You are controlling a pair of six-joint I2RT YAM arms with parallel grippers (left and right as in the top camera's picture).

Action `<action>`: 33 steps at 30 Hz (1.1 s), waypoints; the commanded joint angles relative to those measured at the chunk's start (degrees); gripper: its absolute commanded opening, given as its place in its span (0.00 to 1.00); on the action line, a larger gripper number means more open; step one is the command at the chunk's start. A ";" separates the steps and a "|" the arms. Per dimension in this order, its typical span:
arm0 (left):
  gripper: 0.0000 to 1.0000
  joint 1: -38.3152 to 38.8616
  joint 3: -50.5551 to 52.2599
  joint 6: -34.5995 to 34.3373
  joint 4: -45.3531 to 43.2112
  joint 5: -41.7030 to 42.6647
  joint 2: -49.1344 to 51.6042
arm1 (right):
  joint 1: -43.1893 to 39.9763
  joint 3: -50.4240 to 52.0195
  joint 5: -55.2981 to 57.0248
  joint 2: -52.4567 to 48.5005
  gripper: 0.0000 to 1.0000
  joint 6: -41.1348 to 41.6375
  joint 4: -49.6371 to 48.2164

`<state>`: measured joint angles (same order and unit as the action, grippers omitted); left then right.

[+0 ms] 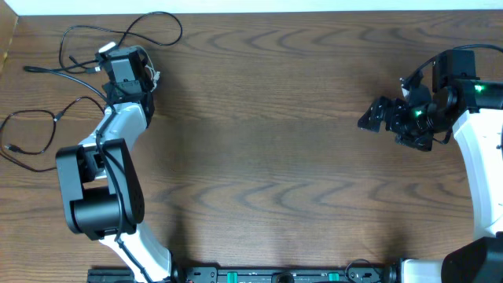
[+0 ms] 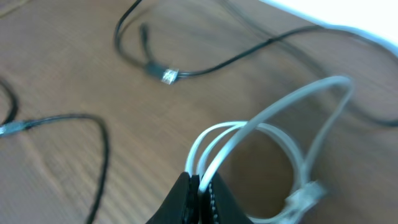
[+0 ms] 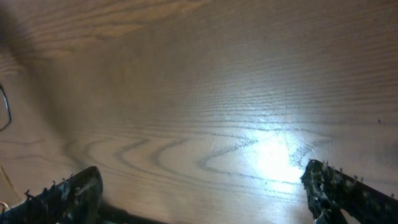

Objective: Untangle cables
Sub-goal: 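Carry the white coil with the left gripper toward the upper left, then open the left gripper to drop the white coil and lift away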

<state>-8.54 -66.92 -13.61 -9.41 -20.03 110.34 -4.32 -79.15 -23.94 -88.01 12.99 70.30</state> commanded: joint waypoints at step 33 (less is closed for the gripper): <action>0.96 -4.24 -0.72 1.90 26.05 57.75 -26.51 | 0.31 0.28 -0.55 0.68 0.99 0.98 -1.95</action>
<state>-12.91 -67.13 -11.97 11.29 14.00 87.99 -4.32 -79.00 -23.92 -88.01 13.02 68.97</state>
